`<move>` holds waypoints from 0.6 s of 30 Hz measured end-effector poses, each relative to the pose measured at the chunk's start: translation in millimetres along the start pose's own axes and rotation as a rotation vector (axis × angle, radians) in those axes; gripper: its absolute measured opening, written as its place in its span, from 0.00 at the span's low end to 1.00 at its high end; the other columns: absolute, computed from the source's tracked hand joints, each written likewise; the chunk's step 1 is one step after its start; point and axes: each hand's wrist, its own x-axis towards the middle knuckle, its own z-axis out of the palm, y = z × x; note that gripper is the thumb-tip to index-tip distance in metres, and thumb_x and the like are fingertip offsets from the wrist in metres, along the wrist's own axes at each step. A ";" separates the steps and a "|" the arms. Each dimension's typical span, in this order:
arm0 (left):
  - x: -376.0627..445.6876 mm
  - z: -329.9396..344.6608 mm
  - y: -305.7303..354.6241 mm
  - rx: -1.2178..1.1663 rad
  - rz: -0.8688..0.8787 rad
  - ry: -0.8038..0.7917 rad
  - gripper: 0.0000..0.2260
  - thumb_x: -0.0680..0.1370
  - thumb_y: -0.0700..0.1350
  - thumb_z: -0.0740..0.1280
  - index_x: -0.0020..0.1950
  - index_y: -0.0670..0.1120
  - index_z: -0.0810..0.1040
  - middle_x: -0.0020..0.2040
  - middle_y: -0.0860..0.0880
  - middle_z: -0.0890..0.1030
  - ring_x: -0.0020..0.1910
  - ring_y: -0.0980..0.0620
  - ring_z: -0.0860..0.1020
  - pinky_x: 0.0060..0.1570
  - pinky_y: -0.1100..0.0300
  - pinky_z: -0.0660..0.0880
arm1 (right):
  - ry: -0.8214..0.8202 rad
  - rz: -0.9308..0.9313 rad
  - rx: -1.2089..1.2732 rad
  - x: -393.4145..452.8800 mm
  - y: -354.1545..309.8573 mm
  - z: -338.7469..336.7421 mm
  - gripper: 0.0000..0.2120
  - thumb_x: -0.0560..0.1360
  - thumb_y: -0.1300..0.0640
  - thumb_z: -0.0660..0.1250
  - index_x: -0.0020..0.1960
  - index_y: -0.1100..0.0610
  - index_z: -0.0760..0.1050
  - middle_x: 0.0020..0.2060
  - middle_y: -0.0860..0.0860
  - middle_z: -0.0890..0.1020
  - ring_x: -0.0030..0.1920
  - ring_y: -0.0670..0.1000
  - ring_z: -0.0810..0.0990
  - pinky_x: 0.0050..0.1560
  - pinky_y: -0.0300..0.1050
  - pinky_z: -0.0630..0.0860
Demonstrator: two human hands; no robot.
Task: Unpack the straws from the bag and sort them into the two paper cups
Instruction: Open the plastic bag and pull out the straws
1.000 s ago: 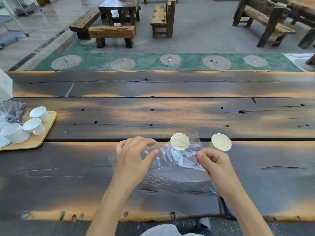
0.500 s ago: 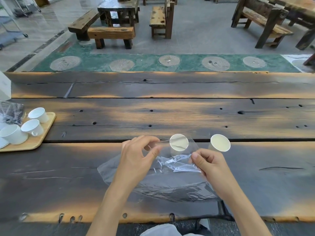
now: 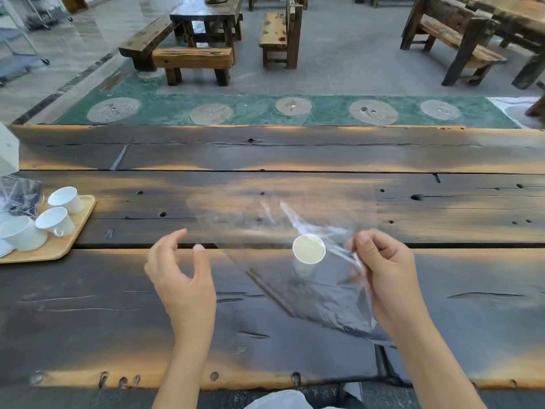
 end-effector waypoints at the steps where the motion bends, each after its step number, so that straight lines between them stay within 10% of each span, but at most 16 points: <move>1: -4.3 2.6 -4.3 -0.009 -0.036 0.013 0.12 0.81 0.42 0.65 0.64 0.50 0.73 0.60 0.53 0.73 0.62 0.49 0.73 0.62 0.53 0.71 | 0.017 0.008 0.053 2.4 -4.9 4.1 0.15 0.77 0.50 0.68 0.36 0.58 0.78 0.27 0.61 0.61 0.28 0.55 0.59 0.38 0.54 0.66; 5: -25.0 29.6 -28.4 -0.370 -0.680 -0.017 0.16 0.80 0.44 0.67 0.68 0.46 0.72 0.63 0.42 0.77 0.59 0.46 0.77 0.58 0.52 0.76 | -0.007 0.003 0.319 5.5 -26.2 24.7 0.13 0.76 0.52 0.64 0.36 0.57 0.77 0.24 0.49 0.66 0.23 0.46 0.63 0.28 0.40 0.63; 9: -62.0 57.3 -19.4 -0.877 -1.222 -0.390 0.31 0.75 0.57 0.67 0.74 0.45 0.65 0.64 0.38 0.76 0.62 0.41 0.76 0.65 0.48 0.71 | -0.047 -0.044 0.488 3.0 -40.2 40.8 0.14 0.78 0.52 0.61 0.36 0.55 0.77 0.23 0.48 0.65 0.22 0.45 0.60 0.28 0.42 0.56; 12: -71.1 65.7 -16.5 -1.132 -1.325 -0.583 0.28 0.74 0.60 0.65 0.67 0.43 0.71 0.62 0.36 0.80 0.60 0.39 0.80 0.67 0.44 0.72 | -0.042 -0.040 0.538 1.5 -41.4 39.5 0.14 0.79 0.51 0.61 0.37 0.54 0.77 0.24 0.47 0.67 0.23 0.45 0.63 0.26 0.39 0.56; 18: -50.2 55.9 -27.7 -1.159 -1.090 -0.459 0.09 0.75 0.43 0.66 0.54 0.44 0.78 0.39 0.47 0.83 0.34 0.52 0.81 0.36 0.61 0.80 | -0.108 -0.107 0.528 1.0 -35.9 -5.0 0.08 0.76 0.52 0.67 0.45 0.57 0.77 0.38 0.51 0.74 0.36 0.50 0.71 0.37 0.39 0.73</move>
